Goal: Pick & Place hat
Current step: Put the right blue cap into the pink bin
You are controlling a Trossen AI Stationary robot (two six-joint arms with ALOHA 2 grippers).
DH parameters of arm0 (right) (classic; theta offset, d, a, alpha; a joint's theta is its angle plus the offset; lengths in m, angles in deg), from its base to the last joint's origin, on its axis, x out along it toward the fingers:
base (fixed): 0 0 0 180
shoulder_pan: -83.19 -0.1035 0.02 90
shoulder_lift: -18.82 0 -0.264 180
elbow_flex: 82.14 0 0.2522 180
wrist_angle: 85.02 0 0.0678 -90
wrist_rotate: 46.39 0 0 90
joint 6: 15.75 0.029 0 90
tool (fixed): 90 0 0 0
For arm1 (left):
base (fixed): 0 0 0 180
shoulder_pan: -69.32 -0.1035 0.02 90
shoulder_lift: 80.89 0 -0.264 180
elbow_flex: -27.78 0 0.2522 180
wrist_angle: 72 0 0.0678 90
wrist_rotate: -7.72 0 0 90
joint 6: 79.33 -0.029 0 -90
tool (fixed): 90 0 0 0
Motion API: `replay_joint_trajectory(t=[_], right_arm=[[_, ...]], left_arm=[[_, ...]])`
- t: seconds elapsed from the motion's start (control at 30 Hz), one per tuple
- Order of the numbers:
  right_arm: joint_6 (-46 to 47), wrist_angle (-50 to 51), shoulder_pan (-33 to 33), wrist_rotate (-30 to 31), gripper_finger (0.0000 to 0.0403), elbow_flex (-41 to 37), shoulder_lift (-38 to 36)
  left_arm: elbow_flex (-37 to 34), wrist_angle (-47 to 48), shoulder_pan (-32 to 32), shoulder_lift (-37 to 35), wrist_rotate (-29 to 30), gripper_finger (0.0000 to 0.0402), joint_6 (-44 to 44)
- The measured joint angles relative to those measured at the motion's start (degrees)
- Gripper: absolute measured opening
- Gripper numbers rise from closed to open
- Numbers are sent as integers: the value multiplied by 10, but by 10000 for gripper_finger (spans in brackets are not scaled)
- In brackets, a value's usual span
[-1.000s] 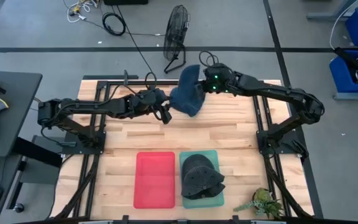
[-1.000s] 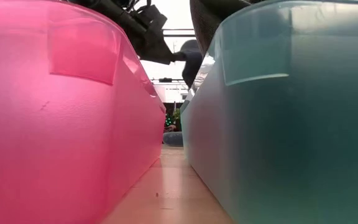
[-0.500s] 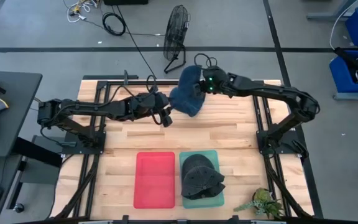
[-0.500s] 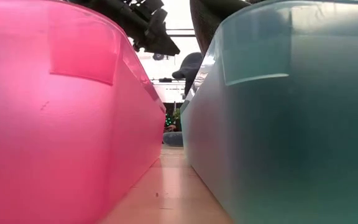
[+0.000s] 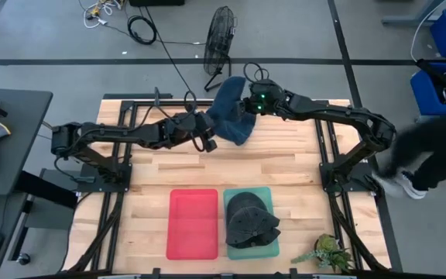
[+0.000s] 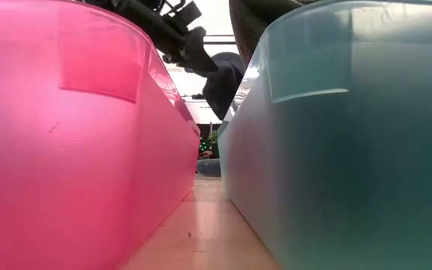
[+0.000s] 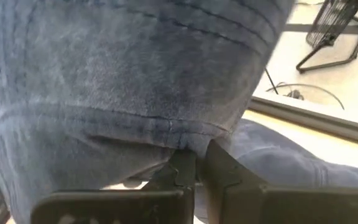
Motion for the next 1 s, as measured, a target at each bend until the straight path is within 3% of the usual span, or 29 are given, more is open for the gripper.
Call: replay_joint_trajectory(t=[0.13, 0.27, 0.7, 0.9, 1.0], right_arm=[[-1, 24, -1, -8, 9, 0, 0], [-2, 53, -3, -11, 9, 0, 0], [-2, 65, -25, -12, 9, 0, 0], [-7, 53, -26, -12, 9, 0, 0], [-44, 53, -26, -18, 14, 0, 0]], left_arm=[[0, -1, 2, 5, 102, 136, -53], [0, -2, 6, 5, 142, 123, -103], [0, 7, 13, 5, 145, 84, -118], [0, 40, 12, 5, 126, 19, -106], [0, 60, 12, 5, 119, 9, -89]])
